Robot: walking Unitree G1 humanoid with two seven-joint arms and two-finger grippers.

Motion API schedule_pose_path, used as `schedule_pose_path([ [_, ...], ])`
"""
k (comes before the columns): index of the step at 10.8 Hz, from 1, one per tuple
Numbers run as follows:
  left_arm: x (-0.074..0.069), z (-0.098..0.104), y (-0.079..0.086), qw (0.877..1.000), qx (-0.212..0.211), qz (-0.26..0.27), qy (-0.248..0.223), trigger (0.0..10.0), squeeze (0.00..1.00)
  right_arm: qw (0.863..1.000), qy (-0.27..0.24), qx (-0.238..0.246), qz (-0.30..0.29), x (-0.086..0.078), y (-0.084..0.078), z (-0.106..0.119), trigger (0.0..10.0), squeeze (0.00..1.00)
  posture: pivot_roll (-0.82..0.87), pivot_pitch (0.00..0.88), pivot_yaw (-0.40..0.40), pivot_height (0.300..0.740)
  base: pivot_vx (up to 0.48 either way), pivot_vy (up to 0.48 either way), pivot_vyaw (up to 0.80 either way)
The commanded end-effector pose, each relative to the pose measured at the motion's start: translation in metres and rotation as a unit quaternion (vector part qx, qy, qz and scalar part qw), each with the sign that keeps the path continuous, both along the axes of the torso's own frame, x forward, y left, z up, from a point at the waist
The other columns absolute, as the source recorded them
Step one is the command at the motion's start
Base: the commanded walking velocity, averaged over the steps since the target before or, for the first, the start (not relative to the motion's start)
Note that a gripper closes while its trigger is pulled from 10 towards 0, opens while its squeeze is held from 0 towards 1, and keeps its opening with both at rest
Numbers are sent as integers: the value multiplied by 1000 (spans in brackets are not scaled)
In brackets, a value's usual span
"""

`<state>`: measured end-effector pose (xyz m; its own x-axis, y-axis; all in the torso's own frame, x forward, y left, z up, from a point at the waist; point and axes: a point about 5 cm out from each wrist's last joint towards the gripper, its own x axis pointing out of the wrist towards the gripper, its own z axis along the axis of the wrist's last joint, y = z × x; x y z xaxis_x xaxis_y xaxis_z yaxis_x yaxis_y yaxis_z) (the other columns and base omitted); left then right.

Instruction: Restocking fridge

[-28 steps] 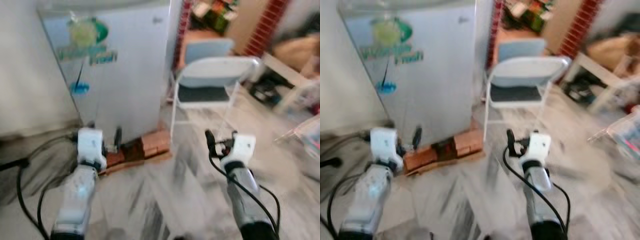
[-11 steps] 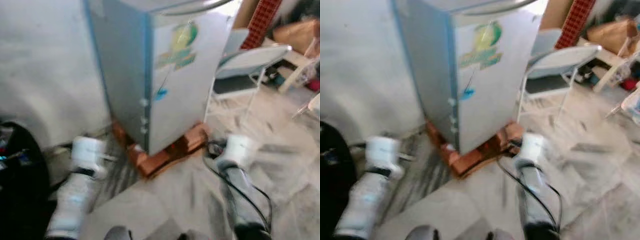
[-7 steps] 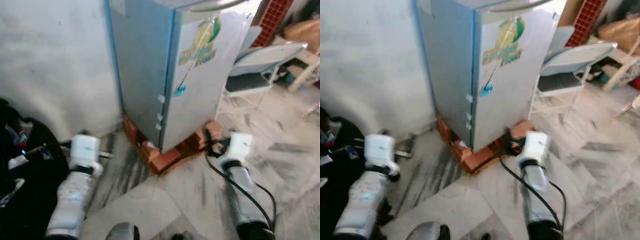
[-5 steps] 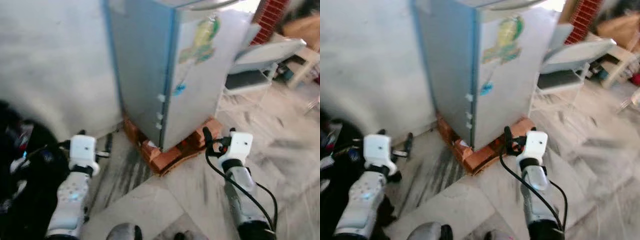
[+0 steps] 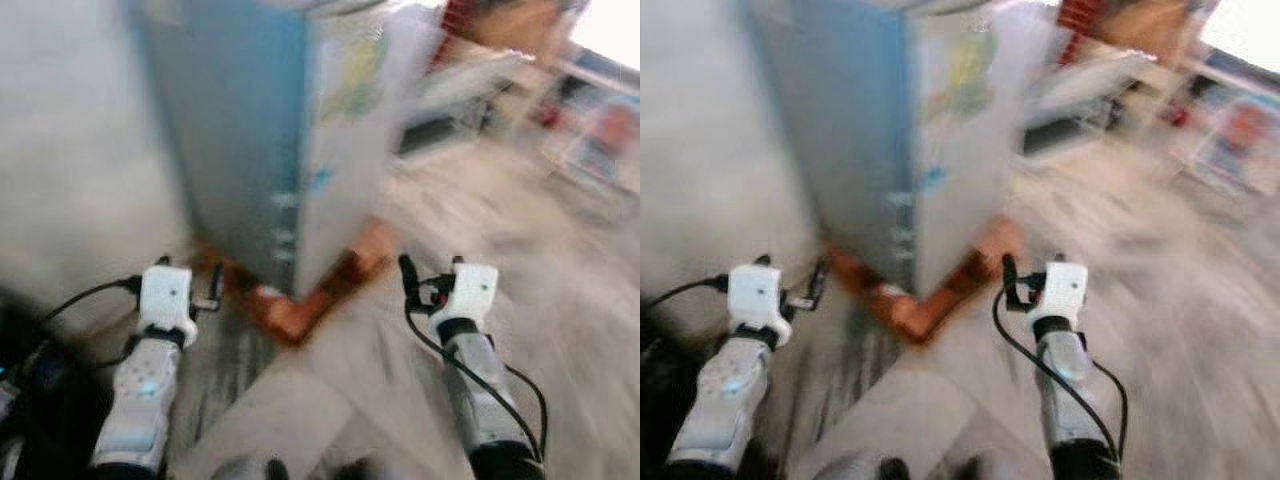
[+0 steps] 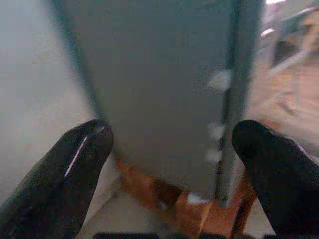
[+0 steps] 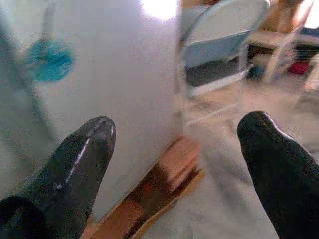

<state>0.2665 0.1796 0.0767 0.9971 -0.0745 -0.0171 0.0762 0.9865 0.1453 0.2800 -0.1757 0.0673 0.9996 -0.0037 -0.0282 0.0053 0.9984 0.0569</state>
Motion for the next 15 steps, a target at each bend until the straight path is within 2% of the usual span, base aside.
schedule_pose_path([
  [1, -4, -4, -2, 1000, 2, -6, 7, 10000, 0, 1000, 10, 4, -5, -1, 0, -3, 10000, 0, 123, 68, -36, 740, 274, 349, -569],
  [3, -3, -4, -3, 1000, 3, -10, 5, 10000, 0, 1000, 10, 4, -5, -2, 1, -3, 10000, 0, 121, 70, -37, 740, 276, 308, 0],
  [5, -2, -4, -5, 1000, 4, -12, 4, 10000, 0, 1000, 12, 3, -4, -2, 0, -3, 10000, 0, 120, 70, -41, 740, 122, 0, -209],
  [7, -2, -1, -10, 1000, 4, -24, -7, 10000, 0, 1000, 12, 0, -3, -1, 0, -2, 10000, 0, 122, 76, -47, 740, 0, 0, -800],
  [12, 1, 2, -9, 999, 6, -28, -17, 10000, 0, 1000, 4, -5, 10, 3, 6, 3, 10000, 0, 125, 82, -48, 740, 343, 0, -800],
  [15, 3, 2, -7, 1000, 8, -24, -16, 10000, 0, 1000, 8, -5, 15, 2, 11, 1, 10000, 0, 126, 84, -50, 740, 0, 0, 0],
])
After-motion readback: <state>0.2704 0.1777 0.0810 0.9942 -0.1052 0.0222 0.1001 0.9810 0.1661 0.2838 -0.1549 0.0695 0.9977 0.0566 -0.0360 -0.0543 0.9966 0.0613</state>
